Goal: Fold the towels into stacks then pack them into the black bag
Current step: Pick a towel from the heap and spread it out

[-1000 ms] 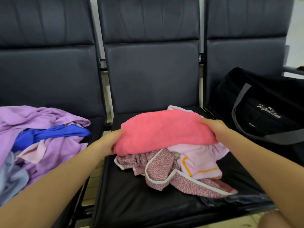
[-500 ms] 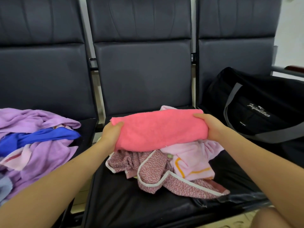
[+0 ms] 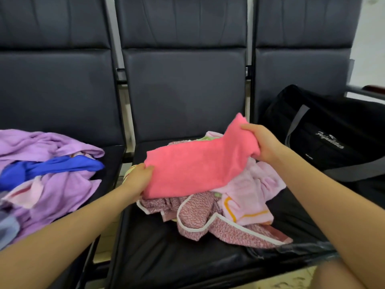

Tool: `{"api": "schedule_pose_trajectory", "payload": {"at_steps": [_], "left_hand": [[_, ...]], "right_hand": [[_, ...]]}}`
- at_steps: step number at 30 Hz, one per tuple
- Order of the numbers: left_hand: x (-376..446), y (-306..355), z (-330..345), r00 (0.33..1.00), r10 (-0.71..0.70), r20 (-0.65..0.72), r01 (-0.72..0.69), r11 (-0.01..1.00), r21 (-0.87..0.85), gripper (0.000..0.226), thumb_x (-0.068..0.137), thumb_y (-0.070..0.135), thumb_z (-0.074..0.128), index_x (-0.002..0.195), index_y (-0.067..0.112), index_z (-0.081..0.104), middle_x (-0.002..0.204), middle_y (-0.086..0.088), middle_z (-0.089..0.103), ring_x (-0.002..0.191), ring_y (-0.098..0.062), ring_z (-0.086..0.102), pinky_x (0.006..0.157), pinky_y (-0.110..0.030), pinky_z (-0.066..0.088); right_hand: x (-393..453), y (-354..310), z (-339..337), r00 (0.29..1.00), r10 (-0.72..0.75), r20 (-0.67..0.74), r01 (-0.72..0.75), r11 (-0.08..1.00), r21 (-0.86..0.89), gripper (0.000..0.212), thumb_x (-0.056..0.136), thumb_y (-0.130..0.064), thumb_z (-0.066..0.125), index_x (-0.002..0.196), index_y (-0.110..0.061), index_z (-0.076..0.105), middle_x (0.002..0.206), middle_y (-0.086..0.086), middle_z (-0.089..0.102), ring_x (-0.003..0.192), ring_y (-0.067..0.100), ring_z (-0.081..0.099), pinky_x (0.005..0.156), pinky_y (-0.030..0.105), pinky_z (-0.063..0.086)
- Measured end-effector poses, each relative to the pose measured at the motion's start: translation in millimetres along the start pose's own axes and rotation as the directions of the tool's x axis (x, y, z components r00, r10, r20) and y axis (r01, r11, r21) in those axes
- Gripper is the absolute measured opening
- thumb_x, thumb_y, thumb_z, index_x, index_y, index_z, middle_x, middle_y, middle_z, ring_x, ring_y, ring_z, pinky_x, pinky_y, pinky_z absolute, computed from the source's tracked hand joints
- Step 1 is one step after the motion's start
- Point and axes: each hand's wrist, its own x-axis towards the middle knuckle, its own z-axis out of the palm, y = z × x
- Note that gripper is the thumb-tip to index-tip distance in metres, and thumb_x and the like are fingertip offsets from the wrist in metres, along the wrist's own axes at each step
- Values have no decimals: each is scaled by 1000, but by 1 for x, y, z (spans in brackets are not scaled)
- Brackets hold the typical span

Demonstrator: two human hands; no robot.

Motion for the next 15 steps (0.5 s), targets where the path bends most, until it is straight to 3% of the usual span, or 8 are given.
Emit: {"api": "schedule_pose_trajectory", "payload": {"at_steps": [2,5,7,9,11,13,15], "left_hand": [[-4,3,-4,999,-41,2,41,999,17,37,80,42,44,100,14,57,110,-13,62,98,-31,60,84,-44,52],[-17,12,-5,1000,20,-10,-19,993,114,22,97,17,39,90,10,58,86,-10,55,77,-24,52,68,-31,41],[-17,10,-7,997,67,-31,-59,974,219,24,97,16,39,101,9,61,88,-6,58,82,-25,55,72,-31,41],[-20,8,-10,991,113,-66,-87,946,312,30,96,18,43,121,8,56,106,-5,61,99,-27,57,79,-31,41],[-23,8,-12,969,220,-116,-160,909,384,34,94,17,47,126,9,54,113,-9,61,106,-28,56,84,-32,41],[-27,10,-13,924,354,-144,-264,864,429,33,92,17,49,124,13,57,110,-8,60,103,-25,57,88,-36,44],[-29,13,-10,893,431,-127,-344,838,424,29,92,16,49,119,15,59,104,-4,57,91,-19,58,84,-36,47]], "right_hand": [[3,-3,24,996,-35,86,38,999,-37,20,96,-15,50,110,-5,59,84,11,66,71,19,65,61,25,54],[8,11,56,978,-121,169,162,953,-258,22,93,-8,52,113,-7,62,89,7,63,80,17,59,69,28,47],[7,30,74,962,-62,266,154,928,-340,21,94,-10,52,109,-15,66,95,0,66,86,9,61,72,21,47],[4,51,87,948,103,303,39,903,-429,13,97,-18,49,98,-16,62,89,4,65,75,11,64,58,17,48],[1,65,91,946,178,271,-7,847,-532,13,99,-23,46,97,-12,54,81,7,58,68,17,60,44,17,41],[3,68,88,959,114,260,34,862,-506,13,98,-18,47,104,-10,55,79,6,57,64,16,59,39,17,37],[10,67,79,971,-62,231,174,847,-502,16,95,-9,49,106,-10,61,75,3,59,58,13,57,38,18,37]]}}
